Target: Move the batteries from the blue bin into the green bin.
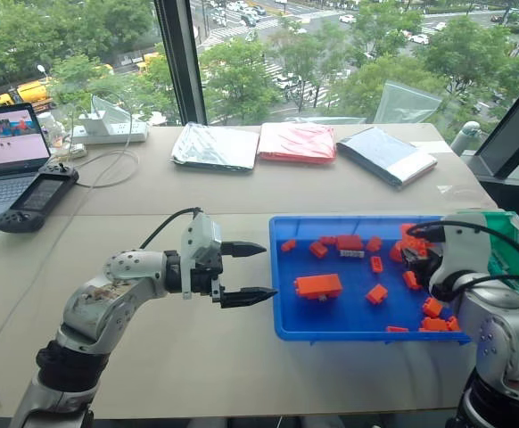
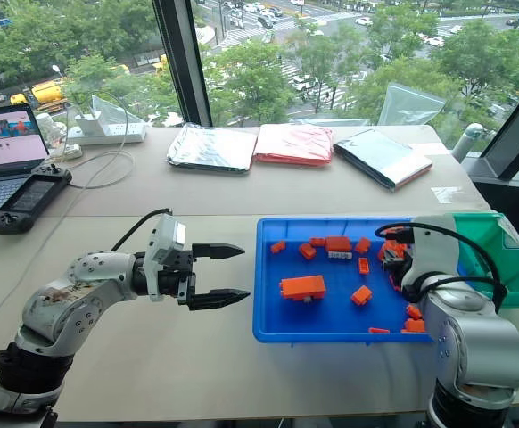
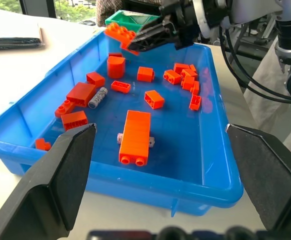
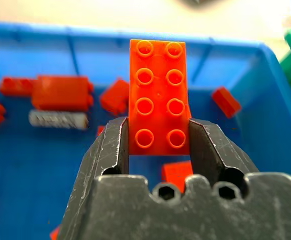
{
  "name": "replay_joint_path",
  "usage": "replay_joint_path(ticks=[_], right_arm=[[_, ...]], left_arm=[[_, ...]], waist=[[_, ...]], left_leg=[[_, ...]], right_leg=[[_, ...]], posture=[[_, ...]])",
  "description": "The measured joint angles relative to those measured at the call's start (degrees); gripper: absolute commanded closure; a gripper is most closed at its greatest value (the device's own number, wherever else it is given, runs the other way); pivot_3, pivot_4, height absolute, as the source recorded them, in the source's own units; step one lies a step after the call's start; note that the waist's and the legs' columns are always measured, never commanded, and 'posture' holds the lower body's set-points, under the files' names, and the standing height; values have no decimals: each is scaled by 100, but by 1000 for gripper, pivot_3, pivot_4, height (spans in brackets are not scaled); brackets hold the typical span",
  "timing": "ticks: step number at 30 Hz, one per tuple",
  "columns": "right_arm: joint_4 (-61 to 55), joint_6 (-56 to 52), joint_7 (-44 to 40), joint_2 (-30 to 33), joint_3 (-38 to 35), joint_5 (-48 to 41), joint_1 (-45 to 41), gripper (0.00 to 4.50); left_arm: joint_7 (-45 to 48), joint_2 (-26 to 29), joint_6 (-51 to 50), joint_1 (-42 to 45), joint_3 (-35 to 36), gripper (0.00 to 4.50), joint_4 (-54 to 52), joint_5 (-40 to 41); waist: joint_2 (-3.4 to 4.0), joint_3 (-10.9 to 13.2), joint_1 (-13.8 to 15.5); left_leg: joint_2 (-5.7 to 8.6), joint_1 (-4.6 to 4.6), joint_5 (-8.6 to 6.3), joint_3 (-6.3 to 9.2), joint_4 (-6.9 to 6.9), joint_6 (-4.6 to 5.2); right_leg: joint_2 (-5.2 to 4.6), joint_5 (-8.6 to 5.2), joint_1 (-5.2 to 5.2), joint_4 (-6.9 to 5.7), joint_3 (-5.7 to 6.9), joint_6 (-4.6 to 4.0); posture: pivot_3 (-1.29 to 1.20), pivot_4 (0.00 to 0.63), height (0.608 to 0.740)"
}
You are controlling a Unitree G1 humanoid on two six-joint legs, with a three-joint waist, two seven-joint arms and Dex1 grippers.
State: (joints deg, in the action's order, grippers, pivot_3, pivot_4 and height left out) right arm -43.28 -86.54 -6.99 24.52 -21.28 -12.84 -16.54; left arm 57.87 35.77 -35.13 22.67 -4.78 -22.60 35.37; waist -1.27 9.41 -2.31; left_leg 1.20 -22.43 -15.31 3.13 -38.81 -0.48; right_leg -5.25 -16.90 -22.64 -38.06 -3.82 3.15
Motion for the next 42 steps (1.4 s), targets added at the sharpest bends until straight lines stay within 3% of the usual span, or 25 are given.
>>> replay_joint_path(ticks=[1,3,9,11,20,32,42], right_arm=[[0,-18,-9,4,2,25,36,3057],[0,-18,0,90,5,64,113,2045],[47,125,-27,175,130,98,26,83],[74,203,-27,136,260,88,-202,26],[839,655,316,-1205,1235,97,-921,26],[2400,1843,593,-1219,1550,584,-736,26],[2851,2414,591,-1283,1651,657,-846,26]], left_arm=[[0,-1,-2,9,-4,0,0,0],[4,-2,-4,43,-8,0,0,1],[17,0,-10,106,-9,0,5,4],[19,-1,-10,109,-14,0,7,4],[-58,-21,-26,111,-15,0,9,45],[-110,11,-34,102,-3,0,3,60],[-110,33,-33,97,-2,0,3,60]], waist=[[0,0,-12],[0,0,-9],[0,0,-20],[0,0,-32],[0,0,10],[0,0,-40],[0,-1,-31]], left_leg=[[0,1,0,-1,0,0],[0,1,0,0,0,0],[0,3,0,-1,0,0],[-1,4,0,-1,1,0],[2,0,0,2,0,-1],[3,-10,4,-4,4,-6],[3,-11,4,-6,3,-6]], right_leg=[[0,0,0,-1,-2,0],[0,0,0,-1,-2,0],[1,0,1,-1,-2,0],[2,0,1,-1,-3,0],[-6,0,-4,-2,-1,0],[0,2,-36,-20,-6,-3],[0,2,-35,-21,-7,-3]], posture=[[0,150,740],[0,150,740],[0,150,740],[0,150,740],[0,150,740],[0,150,740],[0,150,740]])
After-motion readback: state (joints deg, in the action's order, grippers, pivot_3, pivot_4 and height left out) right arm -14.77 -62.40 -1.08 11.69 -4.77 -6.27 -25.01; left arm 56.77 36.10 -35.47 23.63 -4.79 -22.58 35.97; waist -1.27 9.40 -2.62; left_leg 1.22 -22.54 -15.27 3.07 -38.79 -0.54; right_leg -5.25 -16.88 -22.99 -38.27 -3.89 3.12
